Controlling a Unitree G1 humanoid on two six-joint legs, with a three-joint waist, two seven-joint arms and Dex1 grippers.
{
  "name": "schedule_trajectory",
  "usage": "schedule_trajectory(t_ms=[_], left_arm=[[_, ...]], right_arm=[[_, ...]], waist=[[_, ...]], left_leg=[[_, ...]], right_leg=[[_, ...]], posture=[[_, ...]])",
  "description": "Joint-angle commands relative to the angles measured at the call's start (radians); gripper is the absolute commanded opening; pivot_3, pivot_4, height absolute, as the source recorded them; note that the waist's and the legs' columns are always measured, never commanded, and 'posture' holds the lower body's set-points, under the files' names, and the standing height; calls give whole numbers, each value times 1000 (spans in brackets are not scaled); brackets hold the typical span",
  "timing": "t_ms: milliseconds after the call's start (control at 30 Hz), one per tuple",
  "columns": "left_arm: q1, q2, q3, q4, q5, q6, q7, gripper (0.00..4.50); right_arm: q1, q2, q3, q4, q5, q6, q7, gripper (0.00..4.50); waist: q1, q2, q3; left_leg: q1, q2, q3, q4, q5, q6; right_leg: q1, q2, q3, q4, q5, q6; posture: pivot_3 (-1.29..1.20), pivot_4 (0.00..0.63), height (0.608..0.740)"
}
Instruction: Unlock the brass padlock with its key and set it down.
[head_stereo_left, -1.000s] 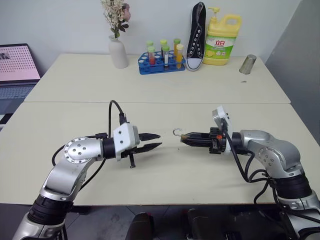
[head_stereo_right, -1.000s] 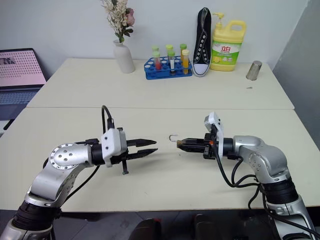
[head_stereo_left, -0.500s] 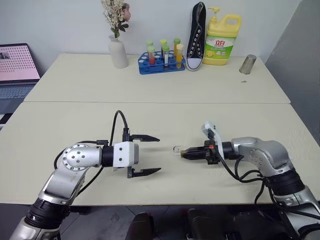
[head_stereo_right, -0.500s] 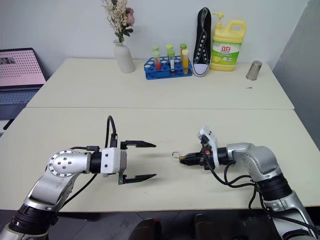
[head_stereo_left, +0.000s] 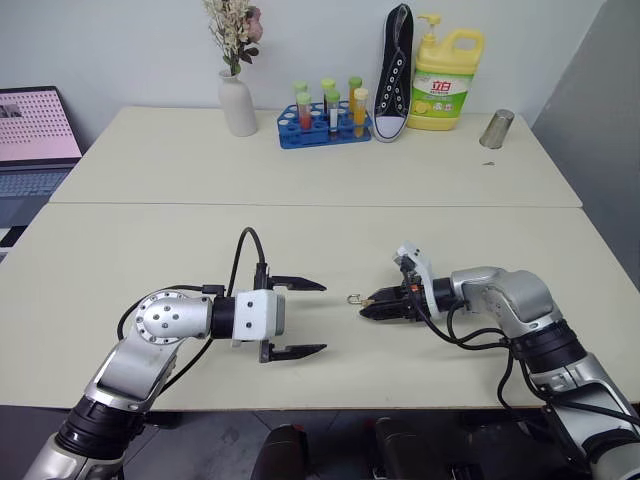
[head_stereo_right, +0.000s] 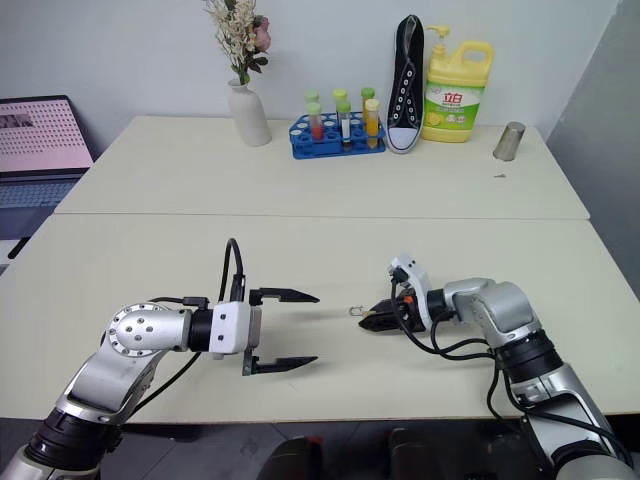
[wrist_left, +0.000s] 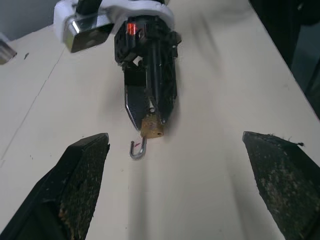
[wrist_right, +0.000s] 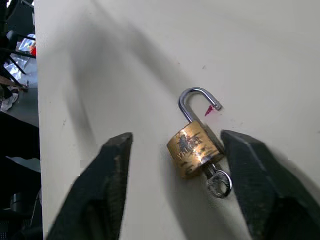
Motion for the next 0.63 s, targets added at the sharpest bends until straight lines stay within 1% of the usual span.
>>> schedule_trajectory(t_ms=[33,67,100,200,300,433,567,633], left_arm=[[16,8,47,-45,-24,107,59,4500],[19,14,48,-50,-10,118,69,4500],[21,19,48,-54,1,122,73,4500],[58,45,66,-83,26,158,101,4500],[105,58,81,-114,9,168,96,4500],[150,58,101,-148,-9,178,101,4500],[168,54,106,-149,-9,176,99,4500],[155,33,110,-134,-27,157,96,4500]], right_arm=[[51,-106,-34,-76,-68,-125,34,4390],[64,-123,-34,-95,-75,-155,44,4482],[72,-133,-34,-107,-79,-175,49,4482],[138,-195,-94,-217,-62,-270,95,4482],[194,-228,-135,-297,-65,-355,117,4482],[254,-243,-163,-347,-93,-460,120,4482],[293,-239,-186,-370,-86,-494,112,4482],[306,-240,-182,-364,-102,-512,110,4482]], waist=[[1,0,0],[0,0,0],[-2,0,0],[-5,0,0],[-9,0,1],[-6,0,1],[-4,0,1],[-4,0,1]], left_leg=[[0,-1,0,0,0,0],[0,-1,0,0,0,0],[0,-1,0,0,0,0],[0,0,0,-1,0,0],[1,2,0,-2,0,0],[1,2,0,-1,0,0],[1,1,1,0,0,0],[1,1,1,0,0,0]], right_leg=[[0,0,0,0,0,0],[0,0,0,0,0,1],[0,0,0,0,-1,1],[0,0,1,0,-1,1],[0,0,1,0,-1,1],[0,0,0,0,-1,0],[0,0,1,0,-1,0],[0,0,1,0,-1,0]], posture=[[0,150,740],[0,150,740],[0,150,740],[0,150,740],[0,150,740],[0,150,740],[0,150,740],[0,150,740]])
